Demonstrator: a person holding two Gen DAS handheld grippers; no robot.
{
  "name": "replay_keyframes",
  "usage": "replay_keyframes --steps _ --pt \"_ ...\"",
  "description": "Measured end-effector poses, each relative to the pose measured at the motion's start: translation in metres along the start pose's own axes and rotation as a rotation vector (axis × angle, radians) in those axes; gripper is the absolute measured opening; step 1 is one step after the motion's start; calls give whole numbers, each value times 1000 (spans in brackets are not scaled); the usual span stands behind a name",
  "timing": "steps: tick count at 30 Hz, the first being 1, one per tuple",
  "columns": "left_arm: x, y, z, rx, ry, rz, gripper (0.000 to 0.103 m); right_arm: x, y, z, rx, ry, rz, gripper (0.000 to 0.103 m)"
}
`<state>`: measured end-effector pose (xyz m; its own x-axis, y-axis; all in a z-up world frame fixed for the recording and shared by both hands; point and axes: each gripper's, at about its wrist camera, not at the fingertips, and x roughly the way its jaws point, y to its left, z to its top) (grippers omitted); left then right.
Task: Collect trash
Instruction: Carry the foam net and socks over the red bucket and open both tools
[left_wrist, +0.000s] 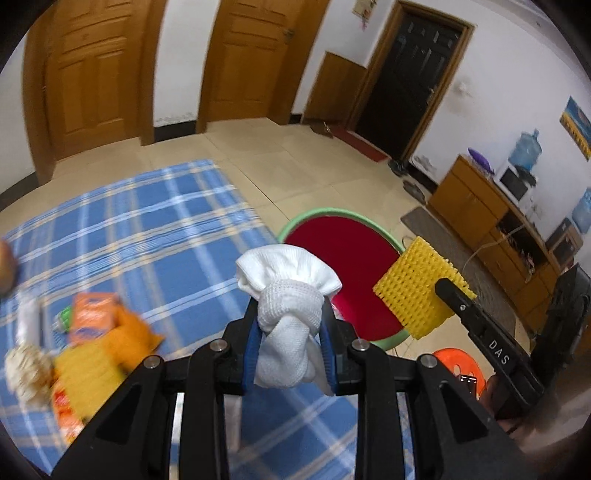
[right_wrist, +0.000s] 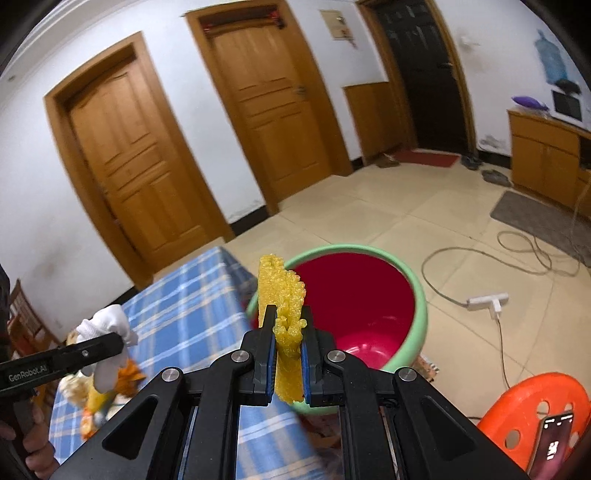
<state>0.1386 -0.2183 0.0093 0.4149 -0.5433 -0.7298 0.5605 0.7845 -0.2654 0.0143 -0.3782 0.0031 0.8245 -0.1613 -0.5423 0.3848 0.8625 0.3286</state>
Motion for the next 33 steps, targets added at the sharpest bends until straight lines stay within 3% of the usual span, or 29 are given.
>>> replay_keyframes --steps 6,16,17,18,20,22,33 --pt "41 -32 16 85 10 18 29 29 -25 2 81 43 -18 13" --pt "95 -57 26 155 76 -22 29 51 -53 3 165 88 -25 16" --pt "97 -59 26 164 75 -20 34 51 -54 3 164 86 -31 17" --pt "99 -60 26 170 73 -19 37 51 -55 3 163 82 -39 19" --pt "99 -63 27 174 65 -9 52 51 -55 3 167 76 -48 23" --pt "98 -64 29 172 53 -6 58 50 -58 2 184 70 -50 27" --pt "61 -55 34 138 -24 21 61 30 -45 5 151 35 -39 32"
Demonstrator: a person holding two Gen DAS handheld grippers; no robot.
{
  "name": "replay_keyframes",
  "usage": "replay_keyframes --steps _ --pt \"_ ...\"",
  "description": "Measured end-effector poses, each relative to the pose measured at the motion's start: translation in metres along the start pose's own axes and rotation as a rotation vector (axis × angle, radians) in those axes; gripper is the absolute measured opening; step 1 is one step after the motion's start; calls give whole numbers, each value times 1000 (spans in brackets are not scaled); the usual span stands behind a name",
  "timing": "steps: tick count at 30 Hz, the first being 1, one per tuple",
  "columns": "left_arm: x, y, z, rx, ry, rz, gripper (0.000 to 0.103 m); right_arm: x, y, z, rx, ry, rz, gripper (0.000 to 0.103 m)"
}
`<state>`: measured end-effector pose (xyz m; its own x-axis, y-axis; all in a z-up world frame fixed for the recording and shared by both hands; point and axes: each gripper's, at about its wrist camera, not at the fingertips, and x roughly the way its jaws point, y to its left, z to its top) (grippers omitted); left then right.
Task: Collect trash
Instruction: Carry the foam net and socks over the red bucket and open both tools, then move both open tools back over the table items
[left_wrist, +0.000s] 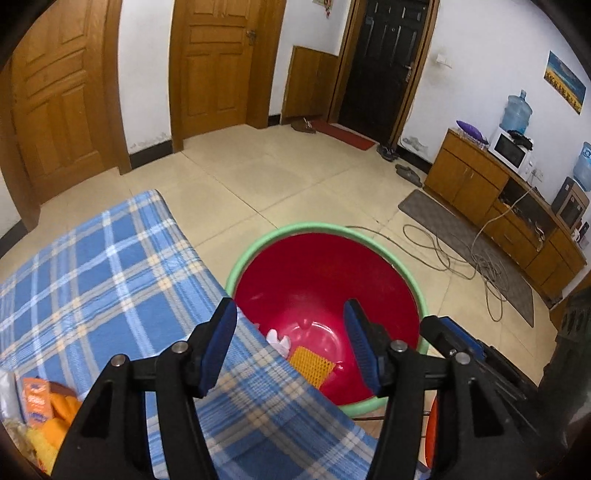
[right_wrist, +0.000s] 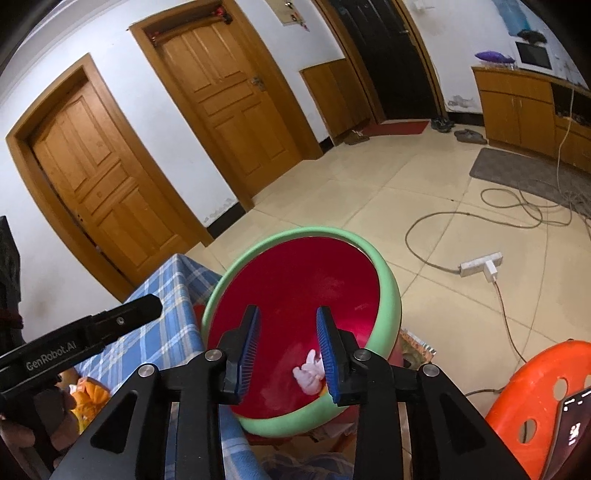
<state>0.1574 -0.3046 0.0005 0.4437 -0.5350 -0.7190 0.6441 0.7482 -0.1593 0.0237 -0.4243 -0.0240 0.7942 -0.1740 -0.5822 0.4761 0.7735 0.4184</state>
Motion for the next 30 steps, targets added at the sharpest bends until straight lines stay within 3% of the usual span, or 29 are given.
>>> replay_keyframes --steps 5,8,15,30 --pt "-32 3 0 -18 -46 -1 63 -16 11 -1 -22 -16 21 35" --pt "-49 5 -2 -27 -62 13 64 -26 18 -1 -34 -25 45 45" --pt "-86 19 -22 -64 -92 49 64 -48 43 -10 -81 -27 101 52" --pt "-151 73 -87 -212 -78 168 64 -73 98 -49 -194 52 215 54"
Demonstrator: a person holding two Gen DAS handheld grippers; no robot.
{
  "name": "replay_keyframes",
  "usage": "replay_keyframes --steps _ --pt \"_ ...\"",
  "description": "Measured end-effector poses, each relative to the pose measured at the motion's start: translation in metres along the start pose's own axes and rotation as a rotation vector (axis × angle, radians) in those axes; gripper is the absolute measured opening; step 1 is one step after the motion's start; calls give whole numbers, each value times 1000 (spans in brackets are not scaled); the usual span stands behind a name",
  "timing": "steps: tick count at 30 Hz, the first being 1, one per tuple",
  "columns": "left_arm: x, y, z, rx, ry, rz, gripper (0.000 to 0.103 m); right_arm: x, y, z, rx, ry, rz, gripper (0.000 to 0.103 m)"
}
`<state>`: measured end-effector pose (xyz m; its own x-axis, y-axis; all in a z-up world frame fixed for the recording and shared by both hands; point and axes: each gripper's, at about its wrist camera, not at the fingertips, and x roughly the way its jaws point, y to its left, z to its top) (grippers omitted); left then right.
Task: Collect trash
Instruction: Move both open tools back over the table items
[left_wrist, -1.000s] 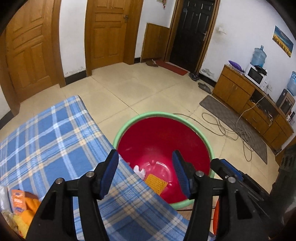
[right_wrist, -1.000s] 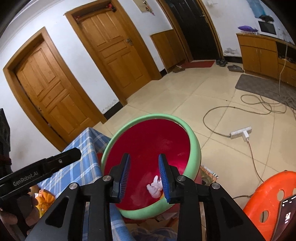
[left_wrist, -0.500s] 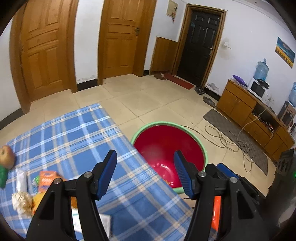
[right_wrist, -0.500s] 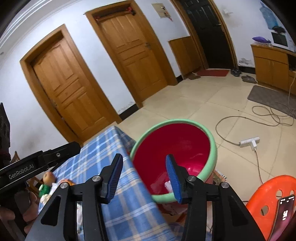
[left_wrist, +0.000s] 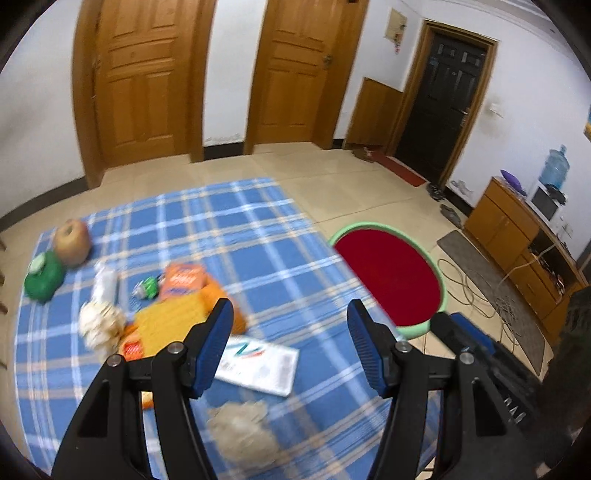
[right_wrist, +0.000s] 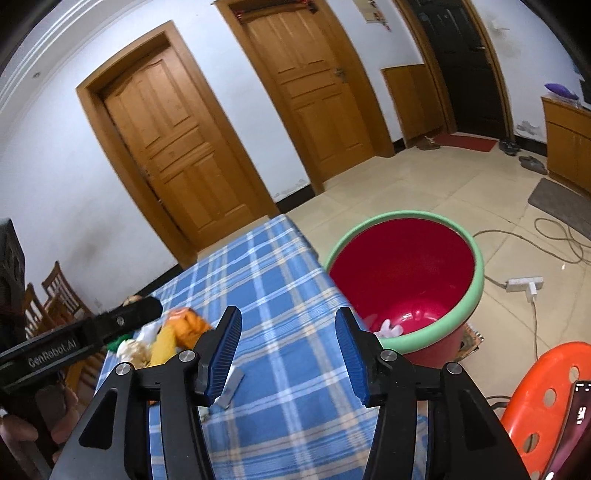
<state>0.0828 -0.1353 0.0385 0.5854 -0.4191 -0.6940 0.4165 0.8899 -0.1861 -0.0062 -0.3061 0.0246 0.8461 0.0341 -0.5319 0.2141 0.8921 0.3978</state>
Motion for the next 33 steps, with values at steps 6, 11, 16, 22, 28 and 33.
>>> replay_keyframes --steps 6,11,16,22,28,33 --pt "-8 29 -24 -63 35 51 64 -2 12 -7 -25 33 22 54" --pt "-11 53 -45 -120 57 106 64 0 23 -19 -47 62 40 54" --pt "-10 82 -57 -177 81 154 64 5 33 -28 -69 105 47 54" --pt "0 111 -66 -243 96 199 64 10 38 -35 -78 131 48 54" --pt "22 124 -68 -258 131 204 64 16 36 -39 -85 149 28 55" --pt "36 128 -67 -253 141 212 64 25 36 -42 -85 174 26 55"
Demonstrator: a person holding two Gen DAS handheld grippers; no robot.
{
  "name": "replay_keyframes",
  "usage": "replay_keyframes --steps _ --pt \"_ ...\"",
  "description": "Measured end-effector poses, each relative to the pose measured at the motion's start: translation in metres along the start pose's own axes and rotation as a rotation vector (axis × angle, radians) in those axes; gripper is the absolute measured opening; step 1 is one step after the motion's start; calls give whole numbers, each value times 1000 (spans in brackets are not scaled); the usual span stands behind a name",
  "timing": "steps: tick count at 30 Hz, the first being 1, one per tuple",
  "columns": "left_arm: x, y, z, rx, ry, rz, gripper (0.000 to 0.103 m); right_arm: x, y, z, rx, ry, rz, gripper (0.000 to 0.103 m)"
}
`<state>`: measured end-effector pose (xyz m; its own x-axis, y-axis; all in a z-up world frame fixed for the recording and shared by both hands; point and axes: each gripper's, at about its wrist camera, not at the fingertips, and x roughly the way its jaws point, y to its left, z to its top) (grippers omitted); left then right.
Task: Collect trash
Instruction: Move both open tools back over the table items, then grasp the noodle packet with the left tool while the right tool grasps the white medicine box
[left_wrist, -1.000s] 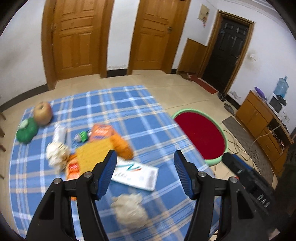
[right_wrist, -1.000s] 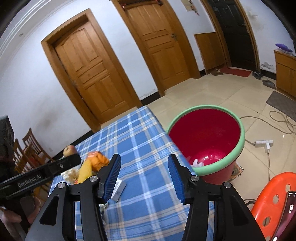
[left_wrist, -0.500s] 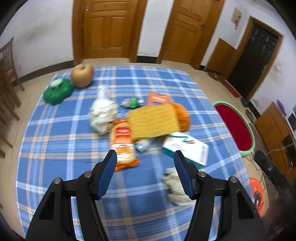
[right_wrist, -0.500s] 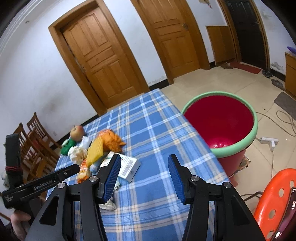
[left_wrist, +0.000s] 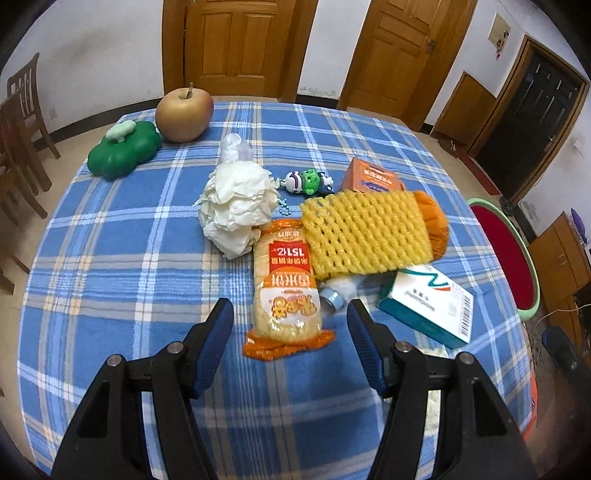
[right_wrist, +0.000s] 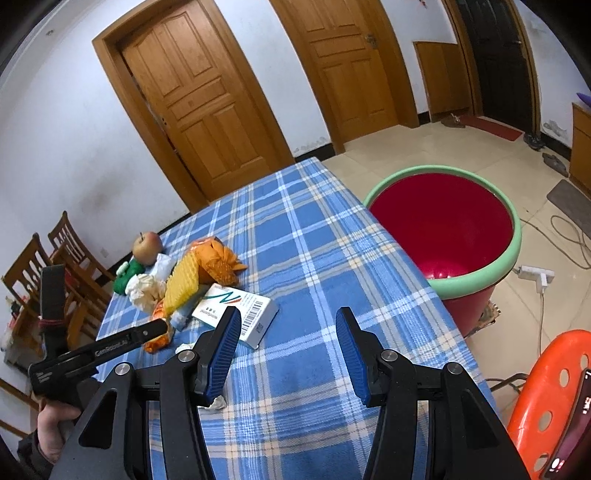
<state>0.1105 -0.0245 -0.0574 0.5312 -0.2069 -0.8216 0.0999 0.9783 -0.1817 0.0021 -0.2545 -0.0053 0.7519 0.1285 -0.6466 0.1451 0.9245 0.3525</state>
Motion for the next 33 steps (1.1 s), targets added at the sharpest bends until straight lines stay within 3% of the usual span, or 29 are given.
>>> replay_keyframes --steps 6,10,12,14,20,23,33 --pt "15 2 6 -5 7 -3 64 8 -1 -2 -6 22 -1 55" --pt "22 1 9 17 -2 34 63 13 -2 -1 -7 38 0 55" --pt "23 0 9 37 -15 52 55 18 -2 0 -16 55 7 55" --pt "22 1 8 47 -23 58 39 22 -1 2 -30 72 16 56" --pt "13 11 3 15 -18 34 38 39 6 5 -82 134 55 59" --pt "3 18 -5 -5 -20 16 38 49 11 8 -111 167 91 72" --pt "-32 33 -23 -42 -54 -24 38 92 41 11 -293 266 104 73"
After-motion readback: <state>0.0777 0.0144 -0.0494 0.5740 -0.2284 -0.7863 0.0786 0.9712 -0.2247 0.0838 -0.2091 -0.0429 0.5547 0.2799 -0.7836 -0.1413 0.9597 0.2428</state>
